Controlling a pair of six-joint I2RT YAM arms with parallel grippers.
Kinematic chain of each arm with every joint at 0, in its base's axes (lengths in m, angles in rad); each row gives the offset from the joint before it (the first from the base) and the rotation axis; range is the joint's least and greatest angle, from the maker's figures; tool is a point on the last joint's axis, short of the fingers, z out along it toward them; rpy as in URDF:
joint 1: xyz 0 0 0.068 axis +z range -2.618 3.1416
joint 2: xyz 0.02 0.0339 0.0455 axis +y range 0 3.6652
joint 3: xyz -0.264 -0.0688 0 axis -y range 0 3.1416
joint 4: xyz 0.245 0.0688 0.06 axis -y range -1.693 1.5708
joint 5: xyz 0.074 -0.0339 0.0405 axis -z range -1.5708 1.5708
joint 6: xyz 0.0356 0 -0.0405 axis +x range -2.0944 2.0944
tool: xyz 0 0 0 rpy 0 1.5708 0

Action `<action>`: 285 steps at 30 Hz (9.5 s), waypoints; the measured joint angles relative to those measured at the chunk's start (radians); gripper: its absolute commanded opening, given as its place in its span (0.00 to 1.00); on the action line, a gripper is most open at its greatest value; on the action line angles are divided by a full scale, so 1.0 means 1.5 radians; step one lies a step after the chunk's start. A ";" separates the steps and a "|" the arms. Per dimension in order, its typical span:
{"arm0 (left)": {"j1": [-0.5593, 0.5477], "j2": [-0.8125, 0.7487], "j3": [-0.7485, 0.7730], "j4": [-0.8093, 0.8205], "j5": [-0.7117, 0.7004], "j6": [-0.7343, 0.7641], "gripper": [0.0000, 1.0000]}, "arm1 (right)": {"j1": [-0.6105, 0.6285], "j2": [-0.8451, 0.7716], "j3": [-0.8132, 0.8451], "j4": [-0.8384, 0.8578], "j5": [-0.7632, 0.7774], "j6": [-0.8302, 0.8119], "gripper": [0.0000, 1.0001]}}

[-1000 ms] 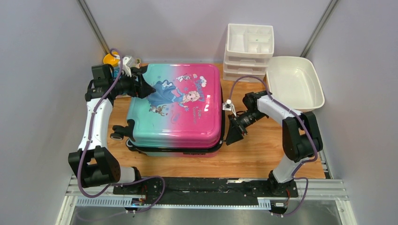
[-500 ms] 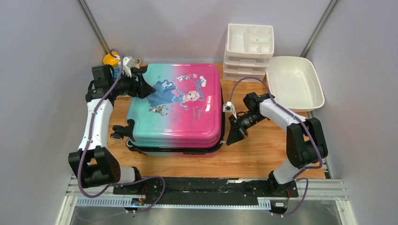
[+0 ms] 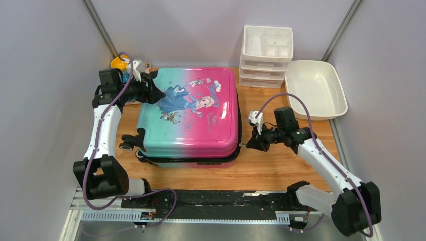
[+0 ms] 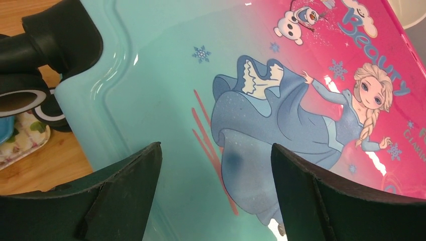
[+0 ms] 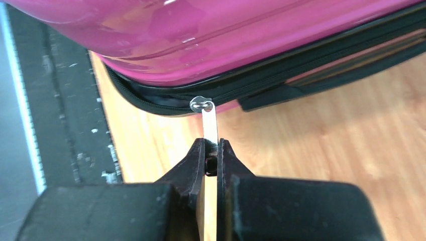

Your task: Open, take out, and arrange the luggage

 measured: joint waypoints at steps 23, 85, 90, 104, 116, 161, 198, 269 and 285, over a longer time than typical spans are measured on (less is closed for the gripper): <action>0.014 0.119 0.093 0.030 -0.020 -0.003 0.90 | 0.014 0.123 -0.084 0.537 0.224 0.032 0.00; 0.008 0.252 0.237 -0.082 -0.035 0.136 0.92 | -0.076 0.531 0.200 0.801 0.073 -0.030 0.00; 0.002 0.276 0.263 -0.096 -0.048 0.148 0.92 | -0.097 0.601 0.242 0.882 -0.040 0.027 0.00; -0.011 0.307 0.305 -0.130 -0.081 0.166 0.92 | -0.105 0.844 0.473 1.144 -0.269 0.307 0.00; -0.020 0.328 0.335 -0.156 -0.087 0.168 0.92 | -0.092 0.964 0.619 1.273 -0.321 0.552 0.00; 0.217 0.042 0.075 -0.148 -0.061 0.009 0.96 | -0.082 0.635 0.493 0.500 -0.150 0.162 0.91; 0.301 0.071 -0.063 -0.077 0.114 -0.012 0.87 | 0.258 0.093 -0.001 0.354 0.163 0.009 0.56; 0.636 -0.249 -0.244 -0.192 0.382 0.014 0.91 | 0.003 0.274 0.271 0.214 0.146 0.297 0.75; 0.384 -0.158 -0.259 0.155 0.239 -0.206 0.87 | -0.069 0.359 0.306 0.296 0.154 0.348 0.74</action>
